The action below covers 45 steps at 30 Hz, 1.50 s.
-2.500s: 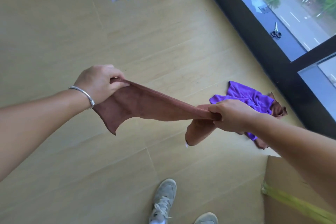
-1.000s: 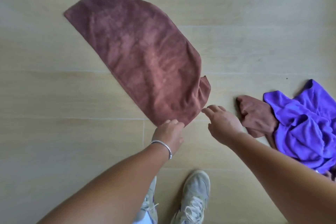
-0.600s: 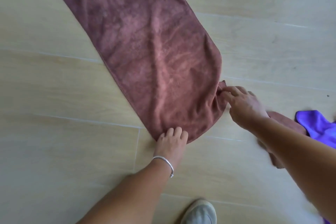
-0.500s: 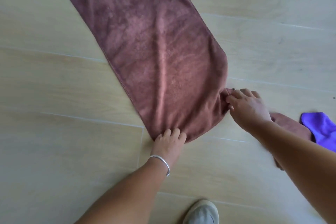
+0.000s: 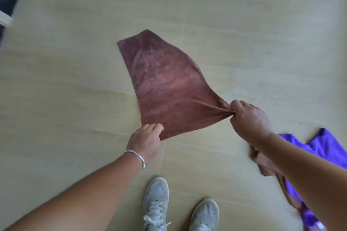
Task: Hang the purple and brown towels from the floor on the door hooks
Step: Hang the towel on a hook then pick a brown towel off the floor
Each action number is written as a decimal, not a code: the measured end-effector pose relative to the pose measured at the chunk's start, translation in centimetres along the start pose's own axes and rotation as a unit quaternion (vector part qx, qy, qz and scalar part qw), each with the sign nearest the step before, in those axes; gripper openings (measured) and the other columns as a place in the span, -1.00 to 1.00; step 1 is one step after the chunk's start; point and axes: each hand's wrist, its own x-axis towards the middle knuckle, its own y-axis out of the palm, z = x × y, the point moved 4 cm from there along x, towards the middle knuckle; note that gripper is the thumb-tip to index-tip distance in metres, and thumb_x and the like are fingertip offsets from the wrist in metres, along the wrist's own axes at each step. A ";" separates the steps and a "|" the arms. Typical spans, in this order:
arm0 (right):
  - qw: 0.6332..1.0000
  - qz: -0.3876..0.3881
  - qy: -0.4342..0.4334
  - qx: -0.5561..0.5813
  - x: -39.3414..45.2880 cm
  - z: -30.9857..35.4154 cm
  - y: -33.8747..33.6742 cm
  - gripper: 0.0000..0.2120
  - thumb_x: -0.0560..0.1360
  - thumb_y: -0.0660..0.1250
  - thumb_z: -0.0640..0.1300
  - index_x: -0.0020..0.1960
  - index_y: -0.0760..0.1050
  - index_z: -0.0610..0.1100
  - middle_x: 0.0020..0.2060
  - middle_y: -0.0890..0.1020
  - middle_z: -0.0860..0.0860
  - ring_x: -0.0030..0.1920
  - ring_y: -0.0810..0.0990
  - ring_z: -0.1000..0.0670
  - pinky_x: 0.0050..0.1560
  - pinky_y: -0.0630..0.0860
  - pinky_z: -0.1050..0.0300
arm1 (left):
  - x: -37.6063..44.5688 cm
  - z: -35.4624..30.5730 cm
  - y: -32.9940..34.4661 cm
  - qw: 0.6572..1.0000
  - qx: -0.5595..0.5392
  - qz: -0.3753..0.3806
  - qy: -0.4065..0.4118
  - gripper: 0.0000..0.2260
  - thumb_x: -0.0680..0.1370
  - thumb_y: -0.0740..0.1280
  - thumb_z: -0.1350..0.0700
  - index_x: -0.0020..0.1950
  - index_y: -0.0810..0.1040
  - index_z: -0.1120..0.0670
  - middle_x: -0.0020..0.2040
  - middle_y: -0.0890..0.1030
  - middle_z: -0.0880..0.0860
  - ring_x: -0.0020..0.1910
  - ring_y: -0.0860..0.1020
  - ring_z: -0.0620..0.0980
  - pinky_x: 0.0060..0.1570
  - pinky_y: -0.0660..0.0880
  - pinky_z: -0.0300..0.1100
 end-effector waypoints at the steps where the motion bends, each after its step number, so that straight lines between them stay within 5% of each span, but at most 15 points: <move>1: 1.000 -0.007 -0.005 -0.005 0.5 0.4 -2.7 -0.86 0.36 0.31 -0.32 -0.09 0.46 -0.19 -0.23 0.57 -0.13 -0.19 0.56 -0.22 -0.28 0.30 0.07 | 0.3 0.0 -2.9 1.000 -0.005 -0.023 0.005 -0.76 0.42 0.19 0.26 0.02 0.54 0.08 -0.12 0.61 0.06 -0.09 0.55 0.16 -0.21 0.47 -0.02; 7: 0.995 -0.075 -0.065 0.006 2.1 3.2 -19.1 -0.90 0.39 0.34 -0.26 -0.12 0.60 -0.17 -0.21 0.62 -0.10 -0.16 0.59 -0.21 -0.20 0.48 0.01 | 1.7 -0.2 -19.9 0.993 -0.029 -0.112 0.009 -0.91 0.55 0.28 0.10 0.01 0.55 0.06 -0.09 0.63 0.08 -0.07 0.55 0.17 -0.19 0.42 -0.04; 12: 0.986 -0.088 -0.139 0.002 0.7 6.2 -26.6 -0.77 0.41 0.32 -0.35 -0.10 0.61 -0.05 -0.21 0.64 0.00 -0.18 0.59 -0.13 -0.20 0.40 0.16 | 0.0 0.1 -29.5 0.991 -0.048 -0.123 -0.003 -0.90 0.56 0.30 0.03 -0.01 0.56 0.03 -0.13 0.62 0.02 -0.12 0.54 0.11 -0.23 0.36 -0.13; 22: 0.985 -0.038 -0.165 0.041 -5.1 10.4 -32.4 -0.64 0.32 0.33 -0.46 0.02 0.57 -0.13 -0.22 0.57 -0.02 -0.20 0.58 -0.12 -0.22 0.41 0.18 | -8.6 0.8 -36.3 0.989 -0.055 -0.133 0.028 -0.87 0.50 0.39 -0.02 -0.15 0.64 0.01 -0.26 0.61 -0.06 -0.24 0.56 0.05 -0.29 0.42 -0.15; 31: 0.994 -0.064 -0.082 0.018 -2.8 11.9 -43.2 -0.81 0.63 0.11 -0.09 0.11 0.48 -0.07 -0.06 0.62 0.01 -0.09 0.56 -0.10 -0.18 0.41 0.09 | -7.1 -2.2 -47.7 0.987 0.028 -0.160 0.020 -0.81 0.57 0.27 -0.08 0.04 0.64 -0.05 -0.05 0.64 -0.08 -0.01 0.55 -0.01 -0.14 0.41 -0.17; 40: 0.971 -0.217 -0.086 0.046 -0.7 12.7 -54.9 -0.86 0.60 0.20 -0.11 0.05 0.53 -0.06 -0.15 0.62 -0.03 -0.21 0.55 -0.16 -0.25 0.48 0.03 | -5.1 -5.1 -60.0 0.964 0.040 -0.260 0.024 -0.80 0.57 0.26 -0.10 0.03 0.63 -0.07 -0.07 0.65 -0.05 -0.06 0.57 0.06 -0.12 0.49 -0.06; 45: 0.961 -0.253 -0.092 0.061 -1.0 12.1 -55.4 -0.86 0.58 0.23 -0.12 0.03 0.55 -0.08 -0.17 0.64 -0.03 -0.23 0.53 -0.13 -0.28 0.30 0.12 | -4.7 -5.9 -61.7 0.959 0.061 -0.274 0.037 -0.79 0.57 0.27 -0.10 0.02 0.65 -0.06 -0.07 0.67 -0.05 -0.05 0.57 0.08 -0.14 0.48 -0.08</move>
